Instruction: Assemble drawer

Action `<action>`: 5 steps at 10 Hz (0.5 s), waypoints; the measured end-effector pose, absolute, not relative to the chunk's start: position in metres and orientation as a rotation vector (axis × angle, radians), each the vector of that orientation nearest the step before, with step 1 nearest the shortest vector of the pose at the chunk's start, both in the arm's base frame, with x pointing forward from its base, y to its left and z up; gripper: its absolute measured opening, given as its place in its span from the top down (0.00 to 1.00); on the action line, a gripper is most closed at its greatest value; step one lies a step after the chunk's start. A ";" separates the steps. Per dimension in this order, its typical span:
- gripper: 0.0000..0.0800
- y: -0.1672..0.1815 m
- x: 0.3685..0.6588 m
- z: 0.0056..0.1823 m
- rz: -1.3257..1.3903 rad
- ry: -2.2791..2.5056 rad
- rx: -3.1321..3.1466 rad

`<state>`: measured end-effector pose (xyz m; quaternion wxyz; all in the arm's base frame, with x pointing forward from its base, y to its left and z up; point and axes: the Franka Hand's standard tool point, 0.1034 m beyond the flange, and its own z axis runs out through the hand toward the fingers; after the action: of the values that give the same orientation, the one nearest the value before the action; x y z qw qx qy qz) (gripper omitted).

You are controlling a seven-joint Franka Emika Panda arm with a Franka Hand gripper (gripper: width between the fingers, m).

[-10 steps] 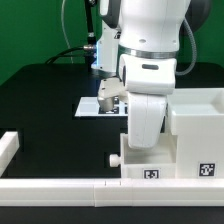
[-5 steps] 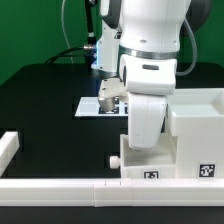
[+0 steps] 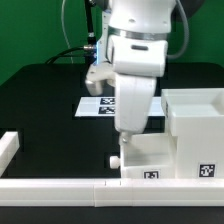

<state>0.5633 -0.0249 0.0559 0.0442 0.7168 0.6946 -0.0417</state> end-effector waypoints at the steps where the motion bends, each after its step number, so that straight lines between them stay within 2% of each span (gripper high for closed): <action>1: 0.20 -0.033 0.565 0.060 -0.125 2.126 2.182; 2: 0.19 -0.044 0.563 0.057 -0.135 2.147 2.167; 5: 0.19 -0.067 0.551 0.032 -0.169 2.158 2.194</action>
Offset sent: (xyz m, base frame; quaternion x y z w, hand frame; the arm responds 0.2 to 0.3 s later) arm -0.0021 -0.0349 -0.0312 0.0218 0.0130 -0.0296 0.9992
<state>0.5515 -0.0674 0.0315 0.0297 0.7115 0.6999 -0.0548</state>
